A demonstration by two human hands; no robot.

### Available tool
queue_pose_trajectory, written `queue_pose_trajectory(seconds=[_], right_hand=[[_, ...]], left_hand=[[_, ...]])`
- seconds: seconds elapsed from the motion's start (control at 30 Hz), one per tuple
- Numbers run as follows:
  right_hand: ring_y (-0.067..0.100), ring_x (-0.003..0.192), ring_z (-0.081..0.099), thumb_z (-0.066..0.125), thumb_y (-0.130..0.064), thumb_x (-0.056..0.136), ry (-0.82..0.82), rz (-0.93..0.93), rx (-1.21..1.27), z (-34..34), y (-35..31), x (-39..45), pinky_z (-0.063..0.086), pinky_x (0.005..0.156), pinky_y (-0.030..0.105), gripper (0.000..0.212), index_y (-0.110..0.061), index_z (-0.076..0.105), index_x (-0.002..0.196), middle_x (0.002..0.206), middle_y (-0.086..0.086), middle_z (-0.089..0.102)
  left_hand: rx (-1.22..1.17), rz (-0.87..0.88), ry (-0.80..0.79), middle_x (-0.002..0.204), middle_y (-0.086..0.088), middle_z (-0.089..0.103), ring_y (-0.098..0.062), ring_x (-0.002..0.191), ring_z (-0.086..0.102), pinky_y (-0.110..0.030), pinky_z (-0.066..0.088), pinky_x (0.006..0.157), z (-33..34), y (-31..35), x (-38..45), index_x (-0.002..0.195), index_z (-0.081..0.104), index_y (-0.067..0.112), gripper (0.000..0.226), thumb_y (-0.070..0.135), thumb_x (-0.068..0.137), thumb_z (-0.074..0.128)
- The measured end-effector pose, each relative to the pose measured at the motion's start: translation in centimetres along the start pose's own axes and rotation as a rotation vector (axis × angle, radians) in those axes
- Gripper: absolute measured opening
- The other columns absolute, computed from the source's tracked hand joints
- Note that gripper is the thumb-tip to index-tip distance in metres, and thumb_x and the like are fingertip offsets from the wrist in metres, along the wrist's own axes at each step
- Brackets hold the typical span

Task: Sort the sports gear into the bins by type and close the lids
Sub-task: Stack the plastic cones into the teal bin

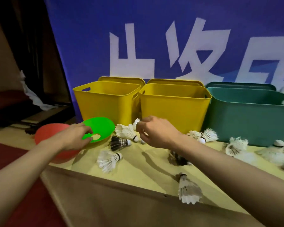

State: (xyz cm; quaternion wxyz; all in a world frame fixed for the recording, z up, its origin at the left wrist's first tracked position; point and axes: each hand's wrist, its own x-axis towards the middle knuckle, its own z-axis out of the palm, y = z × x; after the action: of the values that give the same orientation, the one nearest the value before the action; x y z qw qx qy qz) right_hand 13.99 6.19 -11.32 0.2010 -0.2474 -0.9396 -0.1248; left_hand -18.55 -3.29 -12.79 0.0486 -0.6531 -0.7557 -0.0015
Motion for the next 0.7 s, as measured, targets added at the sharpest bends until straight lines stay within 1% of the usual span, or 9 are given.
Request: queue_pose_trajectory(seconds=[0.07, 0.17, 0.27, 0.33, 0.37, 0.47, 0.6, 0.63, 0.7], right_hand=[[0.026, 0.098, 0.057, 0.052, -0.032, 0.095, -0.032, -0.085, 0.017, 1.3, -1.7, 1.8, 0.054, 0.071, 0.04, 0.021, -0.027, 0.069, 0.105, 0.107, 0.001, 0.066], [0.028, 0.11, 0.053, 0.056, -0.03, 0.095, -0.103, -0.232, 0.022, 3.0, -4.3, 5.3, 0.048, 0.089, 0.04, 0.023, -0.025, 0.077, 0.104, 0.126, 0.005, 0.065], [0.03, 0.12, 0.047, 0.056, -0.03, 0.095, -0.179, -0.264, 0.087, 4.8, -7.1, 8.7, 0.046, 0.096, 0.045, 0.024, -0.028, 0.078, 0.105, 0.135, 0.006, 0.061], [0.03, 0.121, 0.049, 0.055, -0.032, 0.096, -0.322, -0.222, 0.095, 6.7, -8.5, 10.9, 0.042, 0.101, 0.045, 0.026, -0.027, 0.078, 0.106, 0.13, 0.007, 0.064], [0.03, 0.12, 0.051, 0.052, -0.036, 0.093, -0.403, -0.189, 0.089, 7.7, -9.0, 11.8, 0.041, 0.102, 0.048, 0.03, -0.026, 0.078, 0.104, 0.124, 0.007, 0.067], [0.029, 0.107, 0.052, 0.047, -0.044, 0.088, -0.568, -0.084, 0.086, 10.0, -9.6, 13.3, 0.047, 0.095, 0.054, 0.035, -0.024, 0.074, 0.099, 0.11, 0.003, 0.069], [0.028, 0.09, 0.061, 0.056, -0.027, 0.095, -0.586, -0.057, 0.11, 9.7, -9.4, 14.1, 0.052, 0.075, 0.038, 0.019, -0.017, 0.07, 0.104, 0.097, 0.006, 0.069], [0.029, 0.09, 0.063, 0.055, -0.022, 0.095, -0.56, -0.057, 0.117, 9.4, -9.2, 14.3, 0.053, 0.074, 0.038, 0.019, -0.016, 0.07, 0.105, 0.098, 0.007, 0.069], [0.031, 0.099, 0.064, 0.05, -0.013, 0.095, -0.492, -0.043, 0.156, 8.8, -8.5, 14.4, 0.055, 0.084, 0.043, 0.025, -0.014, 0.069, 0.11, 0.108, 0.01, 0.07]], left_hand=[[-0.004, -0.016, 0.022, 0.123, -0.006, 0.062, -0.028, 0.114, 0.06, -0.035, 0.046, 0.099, -0.2, -1.5, -0.6, 0.129, 0.064, 0.021, 0.036, 0.038, 0.097, 0.061], [0.0, 0.0, 0.039, 0.123, -0.002, 0.062, -0.026, 0.115, 0.059, -0.038, 0.044, 0.101, -0.8, -3.3, -2.0, 0.125, 0.066, 0.025, 0.034, 0.039, 0.096, 0.058], [0.051, 0.066, -0.001, 0.128, 0.006, 0.06, -0.021, 0.122, 0.054, -0.04, 0.042, 0.106, -1.0, -5.4, -3.5, 0.122, 0.062, 0.038, 0.05, 0.067, 0.084, 0.046], [0.175, 0.089, -0.104, 0.128, 0.014, 0.051, -0.018, 0.124, 0.048, -0.044, 0.042, 0.105, -0.8, -6.6, -4.8, 0.126, 0.049, 0.05, 0.063, 0.084, 0.074, 0.044], [0.243, 0.092, -0.158, 0.129, 0.015, 0.047, -0.018, 0.125, 0.043, -0.045, 0.041, 0.104, -0.8, -7.0, -5.4, 0.128, 0.044, 0.052, 0.067, 0.086, 0.071, 0.049], [0.356, 0.104, -0.208, 0.136, 0.015, 0.039, -0.018, 0.128, 0.034, -0.047, 0.035, 0.101, -0.5, -7.9, -6.5, 0.135, 0.043, 0.047, 0.07, 0.073, 0.073, 0.064], [0.375, 0.115, -0.157, 0.13, 0.016, 0.049, -0.015, 0.124, 0.038, -0.04, 0.036, 0.097, -0.4, -9.1, -6.5, 0.127, 0.057, 0.041, 0.041, 0.056, 0.088, 0.062], [0.368, 0.119, -0.129, 0.126, 0.019, 0.053, -0.013, 0.122, 0.04, -0.038, 0.037, 0.096, -0.2, -9.5, -6.4, 0.121, 0.061, 0.04, 0.033, 0.054, 0.091, 0.059], [0.317, 0.119, -0.047, 0.119, 0.021, 0.059, -0.009, 0.118, 0.045, -0.036, 0.038, 0.095, 0.1, -9.7, -6.3, 0.115, 0.065, 0.04, 0.024, 0.051, 0.096, 0.056]])
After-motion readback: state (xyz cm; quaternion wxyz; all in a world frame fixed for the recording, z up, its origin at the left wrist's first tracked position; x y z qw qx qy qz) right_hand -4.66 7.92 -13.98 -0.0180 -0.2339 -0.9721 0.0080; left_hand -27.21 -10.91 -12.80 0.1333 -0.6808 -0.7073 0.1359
